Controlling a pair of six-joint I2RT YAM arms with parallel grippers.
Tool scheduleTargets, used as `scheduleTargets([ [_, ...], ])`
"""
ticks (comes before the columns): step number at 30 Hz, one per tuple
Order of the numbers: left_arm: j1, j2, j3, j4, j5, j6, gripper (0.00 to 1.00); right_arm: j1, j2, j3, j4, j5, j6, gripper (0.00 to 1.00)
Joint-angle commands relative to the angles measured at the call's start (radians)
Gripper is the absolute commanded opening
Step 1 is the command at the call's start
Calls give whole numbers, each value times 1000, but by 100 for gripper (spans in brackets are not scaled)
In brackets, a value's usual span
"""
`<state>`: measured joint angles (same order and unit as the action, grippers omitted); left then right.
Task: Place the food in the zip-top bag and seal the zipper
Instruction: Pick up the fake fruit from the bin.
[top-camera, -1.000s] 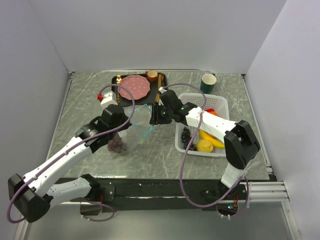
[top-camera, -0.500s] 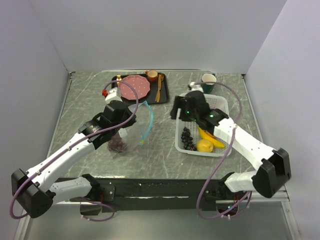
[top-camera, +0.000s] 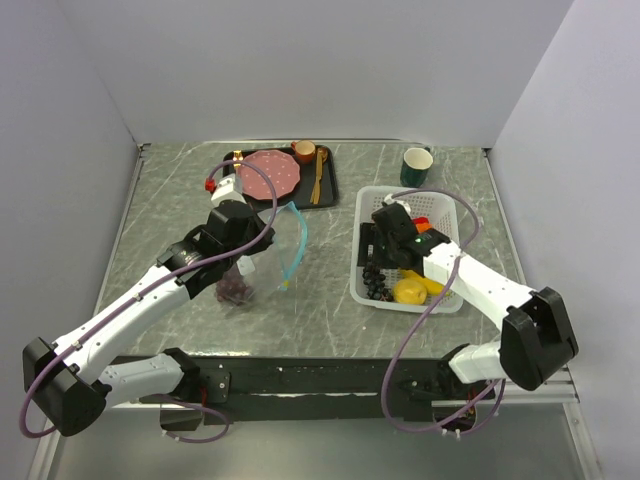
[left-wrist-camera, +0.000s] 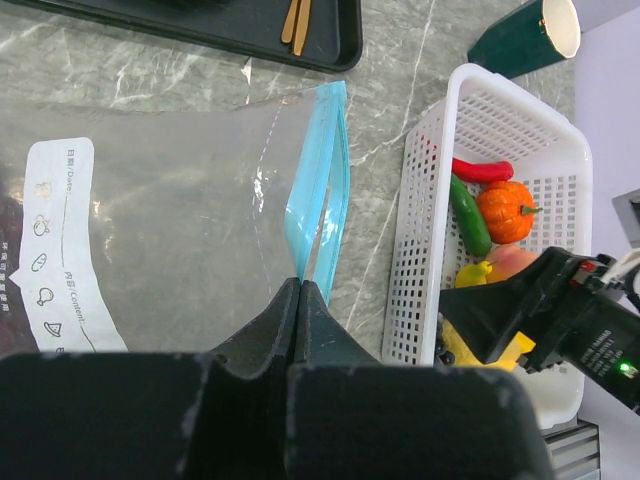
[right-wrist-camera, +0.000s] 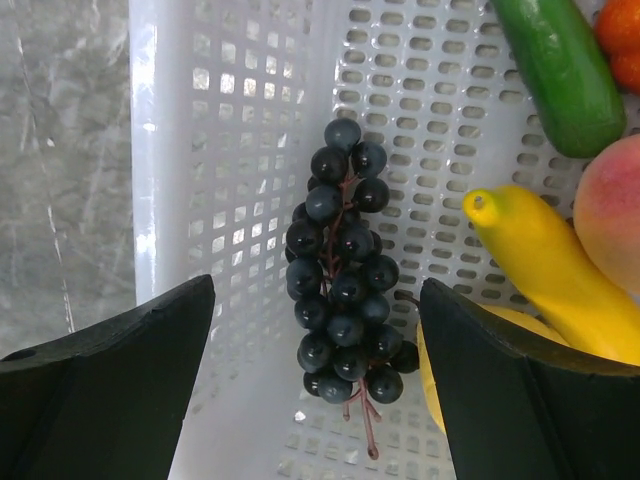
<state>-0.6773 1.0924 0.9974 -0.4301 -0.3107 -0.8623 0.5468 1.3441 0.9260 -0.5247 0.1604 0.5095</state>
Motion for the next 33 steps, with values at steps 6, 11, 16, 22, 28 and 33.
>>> scheduleTargets([
  [6, 1, -17, 17, 17, 1, -4, 1, -2, 110, 2, -12, -55, -48, 90],
  [11, 1, -25, 10, 16, -14, -6, 1, -1, 105, -58, 46, -61, -57, 91],
  [16, 2, -25, 4, 19, -10, -12, 1, -1, 164, -72, 80, -68, -60, 89],
  [22, 1, -23, 10, 4, -16, -4, 1, -2, 198, -90, 123, -74, -54, 70],
  [28, 1, -34, 14, -6, -15, -12, 1, -2, 170, -79, 117, -53, -65, 45],
  [33, 1, -39, 7, -13, -22, -11, 1, -1, 75, -75, 130, -29, -57, 39],
])
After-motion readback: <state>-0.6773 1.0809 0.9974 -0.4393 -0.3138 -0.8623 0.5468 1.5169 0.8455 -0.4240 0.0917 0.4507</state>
